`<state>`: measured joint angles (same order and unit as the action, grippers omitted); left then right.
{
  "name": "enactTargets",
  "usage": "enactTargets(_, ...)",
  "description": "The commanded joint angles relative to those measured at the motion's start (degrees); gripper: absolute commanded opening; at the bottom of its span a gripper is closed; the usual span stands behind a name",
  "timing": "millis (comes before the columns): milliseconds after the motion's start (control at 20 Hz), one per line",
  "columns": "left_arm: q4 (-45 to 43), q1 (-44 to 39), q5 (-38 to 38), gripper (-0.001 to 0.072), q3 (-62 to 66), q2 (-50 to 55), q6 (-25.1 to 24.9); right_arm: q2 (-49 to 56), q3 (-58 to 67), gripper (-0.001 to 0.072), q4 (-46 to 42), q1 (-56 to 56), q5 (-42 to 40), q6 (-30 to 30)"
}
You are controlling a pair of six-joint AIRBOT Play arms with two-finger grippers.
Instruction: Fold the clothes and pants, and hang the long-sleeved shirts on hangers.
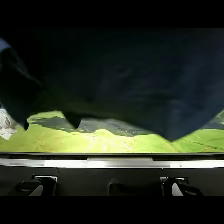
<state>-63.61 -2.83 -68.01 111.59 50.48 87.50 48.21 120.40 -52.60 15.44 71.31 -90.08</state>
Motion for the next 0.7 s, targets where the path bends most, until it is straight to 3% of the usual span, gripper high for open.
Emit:
enactTargets(0, -0.6, 0.0, 0.0, 0.0015, -0.6, 1.4, 4.8, 3.6, 0.3, 0.0029, -1.0, 0.0, 1.4, -3.2)
enactTargets(100, 1.0, 0.0, -0.3, 0.0015, -0.6, 6.6, 4.9, 9.4, 0.3, 0.0029, -0.7, 0.0, 3.9, -5.3)
enactTargets(250, 2.1, -0.1, -1.9, 0.0016, -0.6, 17.7, 4.5, 20.0, -3.1, 0.003, -0.6, 0.0, 8.2, -3.8)
enactTargets(650, 7.2, -0.5, -2.3, 0.0017, -0.6, 54.2, 2.7, 53.5, -9.7, 0.003, -2.1, -4.1, 3.7, 0.5)
